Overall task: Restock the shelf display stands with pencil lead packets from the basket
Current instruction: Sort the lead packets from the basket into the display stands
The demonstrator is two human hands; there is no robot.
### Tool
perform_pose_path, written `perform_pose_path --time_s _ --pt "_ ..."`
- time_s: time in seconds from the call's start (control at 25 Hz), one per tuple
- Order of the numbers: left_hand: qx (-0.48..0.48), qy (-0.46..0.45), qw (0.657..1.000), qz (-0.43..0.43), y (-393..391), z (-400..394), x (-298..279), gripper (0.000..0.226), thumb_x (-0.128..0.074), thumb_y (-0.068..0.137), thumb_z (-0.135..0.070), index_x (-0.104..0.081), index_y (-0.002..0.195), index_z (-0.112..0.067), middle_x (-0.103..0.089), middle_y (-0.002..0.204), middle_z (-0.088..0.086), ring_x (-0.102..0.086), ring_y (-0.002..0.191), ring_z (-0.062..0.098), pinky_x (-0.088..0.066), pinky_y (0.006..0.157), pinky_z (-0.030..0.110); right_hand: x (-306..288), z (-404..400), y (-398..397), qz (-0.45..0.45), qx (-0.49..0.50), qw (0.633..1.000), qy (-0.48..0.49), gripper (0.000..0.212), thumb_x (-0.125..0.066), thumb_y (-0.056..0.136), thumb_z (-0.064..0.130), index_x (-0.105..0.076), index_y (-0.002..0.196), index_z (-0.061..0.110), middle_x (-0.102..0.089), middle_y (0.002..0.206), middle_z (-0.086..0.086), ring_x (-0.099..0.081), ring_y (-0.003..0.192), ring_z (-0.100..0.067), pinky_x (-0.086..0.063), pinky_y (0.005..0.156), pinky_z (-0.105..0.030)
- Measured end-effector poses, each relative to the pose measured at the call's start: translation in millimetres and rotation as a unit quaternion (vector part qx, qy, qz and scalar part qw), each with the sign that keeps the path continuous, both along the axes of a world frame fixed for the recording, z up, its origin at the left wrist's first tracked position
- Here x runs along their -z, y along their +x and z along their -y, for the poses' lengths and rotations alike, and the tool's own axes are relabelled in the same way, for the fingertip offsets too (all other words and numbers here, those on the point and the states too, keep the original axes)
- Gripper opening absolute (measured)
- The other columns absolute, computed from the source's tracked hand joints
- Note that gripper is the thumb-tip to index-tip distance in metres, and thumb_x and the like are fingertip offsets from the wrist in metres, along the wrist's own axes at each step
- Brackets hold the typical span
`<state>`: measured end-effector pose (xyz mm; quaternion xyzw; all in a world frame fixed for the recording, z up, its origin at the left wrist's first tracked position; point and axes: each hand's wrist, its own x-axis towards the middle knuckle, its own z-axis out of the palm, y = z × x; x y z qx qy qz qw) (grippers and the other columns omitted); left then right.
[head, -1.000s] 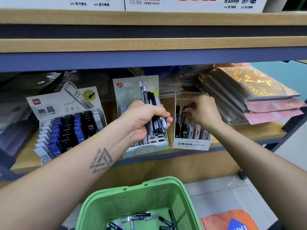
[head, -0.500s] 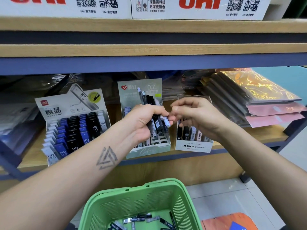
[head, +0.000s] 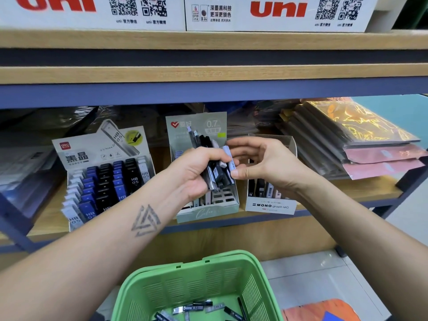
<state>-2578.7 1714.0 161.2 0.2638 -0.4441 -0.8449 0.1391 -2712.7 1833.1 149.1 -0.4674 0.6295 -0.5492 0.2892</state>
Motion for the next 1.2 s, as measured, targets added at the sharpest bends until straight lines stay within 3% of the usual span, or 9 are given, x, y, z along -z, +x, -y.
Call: perform_pose_path --time_s 0.16,0.28,0.4,0.48,0.56,0.68,0.92,1.08,1.2 --pt "-0.028 -0.018 0.999 0.008 -6 -1 2 0.035 -0.055 0.084 0.012 -0.06 0.119 0.016 -0.068 0.1 0.027 -0.07 0.075 0.031 -0.063 0.068 0.044 1 5 4 0.058 0.044 0.997 -0.024 0.061 -0.08 0.071 -0.014 -0.063 0.125 0.007 -0.077 0.103 -0.011 -0.074 0.094 -0.026 -0.06 0.083 -0.034" --pt "-0.04 -0.007 0.999 0.0 -10 -2 2 0.023 -0.055 0.084 0.012 -0.063 0.105 0.009 -0.066 0.092 0.025 -0.067 0.079 0.032 -0.061 0.076 0.049 4 8 9 0.195 0.065 0.977 -0.053 0.055 -0.073 0.073 -0.021 -0.061 0.122 0.0 -0.075 0.105 -0.019 -0.074 0.089 -0.025 -0.059 0.074 -0.032" --pt "-0.056 0.007 0.998 0.008 -14 -2 1 0.013 -0.054 0.083 0.013 -0.061 0.091 0.005 -0.065 0.082 0.021 -0.067 0.074 0.033 -0.059 0.081 0.05 7 8 10 0.293 0.058 0.951 -0.082 0.049 -0.071 0.072 -0.016 -0.064 0.117 0.0 -0.075 0.102 -0.018 -0.074 0.089 -0.026 -0.06 0.076 -0.031" --pt "-0.059 -0.003 0.998 0.022 -14 -3 0 0.016 -0.054 0.082 0.014 -0.062 0.093 0.005 -0.067 0.084 0.023 -0.069 0.07 0.034 -0.06 0.079 0.05 5 6 8 0.332 0.051 0.937 -0.1 0.041 -0.069 0.073 -0.011 -0.066 0.113 0.001 -0.075 0.093 -0.016 -0.074 0.087 -0.026 -0.061 0.08 -0.034" --pt "-0.056 -0.034 0.997 0.037 -14 -4 -2 0.028 -0.058 0.077 0.015 -0.06 0.104 0.006 -0.068 0.096 0.031 -0.073 0.078 0.04 -0.062 0.07 0.049 2 4 4 0.354 0.06 0.927 -0.112 0.035 -0.064 0.081 -0.012 -0.066 0.114 0.0 -0.074 0.087 -0.014 -0.074 0.088 -0.026 -0.062 0.085 -0.038" --pt "-0.046 -0.083 0.994 0.055 -11 -8 -7 0.036 -0.059 0.078 0.017 -0.055 0.113 0.01 -0.069 0.092 0.038 -0.074 0.076 0.041 -0.063 0.063 0.046 -4 -2 -4 0.31 0.075 0.94 -0.121 0.039 -0.062 0.087 -0.013 -0.063 0.122 0.003 -0.071 0.083 -0.011 -0.073 0.088 -0.026 -0.062 0.082 -0.038" --pt "-0.037 -0.115 0.99 0.067 -7 -14 -11 0.024 -0.061 0.08 0.017 -0.057 0.102 0.009 -0.065 0.065 0.026 -0.069 0.056 0.028 -0.061 0.06 0.037 -6 -8 -6 0.234 0.096 0.963 -0.095 0.044 -0.071 0.082 -0.009 -0.062 0.124 0.002 -0.073 0.09 -0.015 -0.074 0.089 -0.03 -0.062 0.077 -0.035" --pt "-0.049 -0.121 0.99 0.057 -7 -14 -13 0.026 -0.063 0.078 0.017 -0.058 0.102 0.009 -0.061 0.075 0.028 -0.065 0.058 0.028 -0.059 0.059 0.034 -3 -9 -10 0.214 0.111 0.968 -0.072 0.033 -0.071 0.086 -0.005 -0.066 0.118 -0.001 -0.075 0.095 -0.017 -0.073 0.084 -0.022 -0.058 0.073 -0.026" --pt "-0.062 -0.136 0.987 0.052 -8 -12 -13 0.032 -0.066 0.076 0.017 -0.061 0.108 0.021 -0.063 0.087 0.033 -0.062 0.058 0.024 -0.058 0.059 0.031 -4 -12 -14 0.166 0.097 0.981 -0.036 0.024 -0.069 0.089 -0.003 -0.072 0.112 0.002 -0.075 0.091 -0.015 -0.068 0.075 -0.015 -0.055 0.065 -0.021"
